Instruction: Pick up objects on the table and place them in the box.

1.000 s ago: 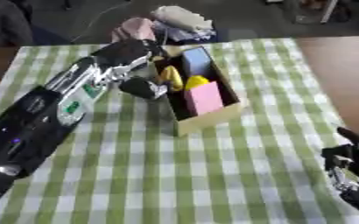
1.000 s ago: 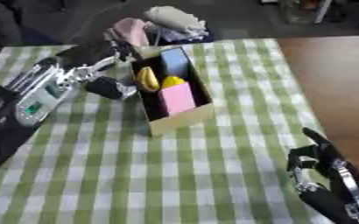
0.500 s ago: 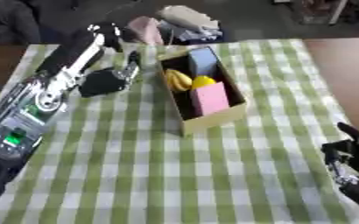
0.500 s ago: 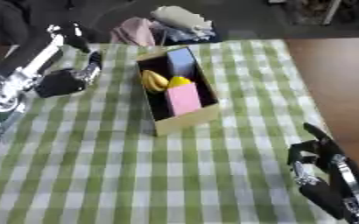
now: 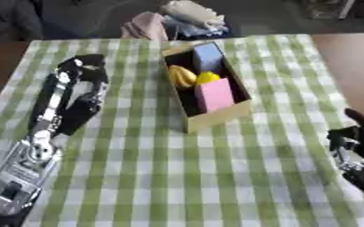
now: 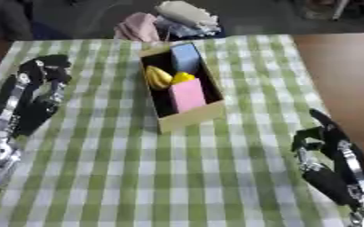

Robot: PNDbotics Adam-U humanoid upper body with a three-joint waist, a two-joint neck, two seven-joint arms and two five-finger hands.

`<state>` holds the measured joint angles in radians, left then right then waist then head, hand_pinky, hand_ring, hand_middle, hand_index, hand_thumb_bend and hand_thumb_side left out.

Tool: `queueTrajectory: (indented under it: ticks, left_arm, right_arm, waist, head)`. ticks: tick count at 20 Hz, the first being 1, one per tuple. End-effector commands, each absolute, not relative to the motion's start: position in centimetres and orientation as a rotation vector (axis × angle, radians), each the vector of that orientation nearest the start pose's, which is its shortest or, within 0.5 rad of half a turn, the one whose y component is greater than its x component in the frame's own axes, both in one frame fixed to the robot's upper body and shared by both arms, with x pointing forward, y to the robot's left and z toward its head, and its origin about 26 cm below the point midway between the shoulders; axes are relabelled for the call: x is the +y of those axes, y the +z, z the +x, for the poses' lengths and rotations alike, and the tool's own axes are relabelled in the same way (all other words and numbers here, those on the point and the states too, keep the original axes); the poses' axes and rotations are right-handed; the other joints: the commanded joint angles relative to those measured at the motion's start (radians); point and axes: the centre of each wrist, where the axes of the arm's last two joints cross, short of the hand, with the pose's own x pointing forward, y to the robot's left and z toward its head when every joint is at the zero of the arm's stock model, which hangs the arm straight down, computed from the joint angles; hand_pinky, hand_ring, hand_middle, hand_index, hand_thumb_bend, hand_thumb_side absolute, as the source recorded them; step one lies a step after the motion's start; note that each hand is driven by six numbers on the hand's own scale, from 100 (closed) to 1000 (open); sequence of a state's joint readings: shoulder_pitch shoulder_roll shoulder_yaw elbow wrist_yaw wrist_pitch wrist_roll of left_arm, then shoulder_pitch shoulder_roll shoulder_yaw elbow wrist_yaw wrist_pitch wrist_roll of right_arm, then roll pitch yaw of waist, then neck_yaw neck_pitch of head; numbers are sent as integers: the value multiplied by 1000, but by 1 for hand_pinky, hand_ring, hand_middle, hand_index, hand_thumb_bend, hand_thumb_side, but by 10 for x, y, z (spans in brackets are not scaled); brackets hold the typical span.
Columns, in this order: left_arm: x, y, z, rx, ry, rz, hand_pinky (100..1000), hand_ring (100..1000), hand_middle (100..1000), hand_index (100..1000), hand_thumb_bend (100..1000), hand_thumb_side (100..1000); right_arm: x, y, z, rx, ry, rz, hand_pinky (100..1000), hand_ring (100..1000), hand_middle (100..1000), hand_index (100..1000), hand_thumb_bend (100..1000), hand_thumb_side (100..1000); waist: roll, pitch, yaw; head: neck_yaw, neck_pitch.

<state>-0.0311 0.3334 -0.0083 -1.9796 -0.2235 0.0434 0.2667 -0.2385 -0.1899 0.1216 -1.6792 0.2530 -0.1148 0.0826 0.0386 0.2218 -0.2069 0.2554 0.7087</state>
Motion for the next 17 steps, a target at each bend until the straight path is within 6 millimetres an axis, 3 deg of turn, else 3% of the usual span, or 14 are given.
queueTrajectory:
  ticks: [1,6,17]
  left_arm:
    - [270,120,267,-2008,-46,533,723,626,678,796,100,787]
    - [257,104,271,-1980,21,480,725,627,678,798,100,805]
    - [248,97,279,-1980,33,436,722,613,662,787,100,820]
  right_arm:
    - [-233,101,327,-2022,582,-219,656,779,585,968,100,470]
    - [-236,107,327,-2039,572,-251,657,779,586,968,100,470]
    - [-237,111,326,-2050,552,-264,657,779,586,968,100,470]
  waist:
    - [15,-19,5]
    - [20,-24,7]
    - [14,-22,6]
  head:
    - [-7,11]
    - [-14,19]
    - [-12,22]
